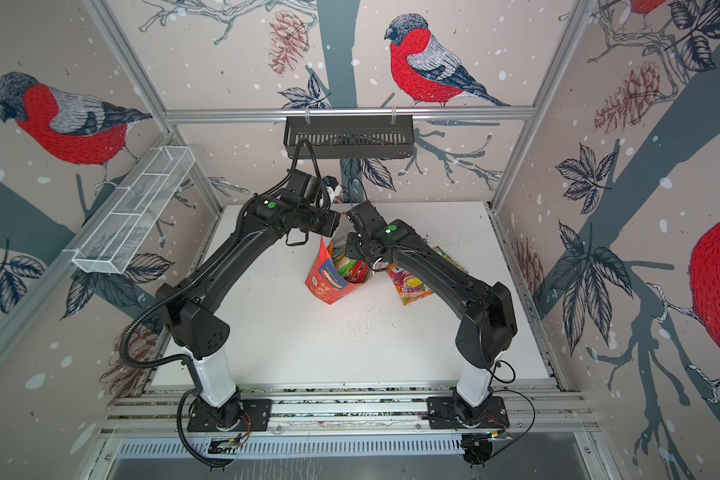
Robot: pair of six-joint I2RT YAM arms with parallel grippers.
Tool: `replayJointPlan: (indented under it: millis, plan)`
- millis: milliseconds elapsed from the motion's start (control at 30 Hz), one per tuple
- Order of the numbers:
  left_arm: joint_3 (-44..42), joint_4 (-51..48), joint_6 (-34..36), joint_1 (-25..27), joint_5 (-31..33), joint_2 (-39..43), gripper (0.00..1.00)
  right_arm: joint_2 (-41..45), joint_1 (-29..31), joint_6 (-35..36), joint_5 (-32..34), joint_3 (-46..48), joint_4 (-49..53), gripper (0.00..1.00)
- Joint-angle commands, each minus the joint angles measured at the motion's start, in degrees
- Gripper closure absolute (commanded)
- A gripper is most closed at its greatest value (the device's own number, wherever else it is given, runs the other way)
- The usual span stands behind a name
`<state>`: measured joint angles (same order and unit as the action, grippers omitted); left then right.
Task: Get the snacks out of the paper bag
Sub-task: 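Lower the right gripper into the bag onto the green Lay's chips packet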
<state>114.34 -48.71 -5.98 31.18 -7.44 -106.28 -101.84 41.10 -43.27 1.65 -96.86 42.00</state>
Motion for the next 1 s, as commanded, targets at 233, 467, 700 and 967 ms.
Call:
replayJointPlan:
  millis: [233, 467, 700, 967]
  plan:
    - [0.7, 3.3, 2.1, 0.1, -1.1, -0.1, 1.0, -1.7, 0.1, -0.8, 2.3, -1.2, 2.7, 0.63]
    - [1.6, 3.1, 2.6, 0.1, -1.9, -0.9, 1.0, -2.7, 0.1, -0.9, 3.2, -1.4, 2.8, 0.65]
    - [1.9, 3.2, 2.6, 0.2, -2.1, -1.2, 1.0, -3.7, 0.0, -0.8, 3.2, -1.5, 2.5, 0.8]
    - [2.2, 3.7, 2.0, 0.2, -2.0, -2.0, 1.0, -2.9, -0.7, 1.0, 3.1, -2.1, 1.8, 0.94]
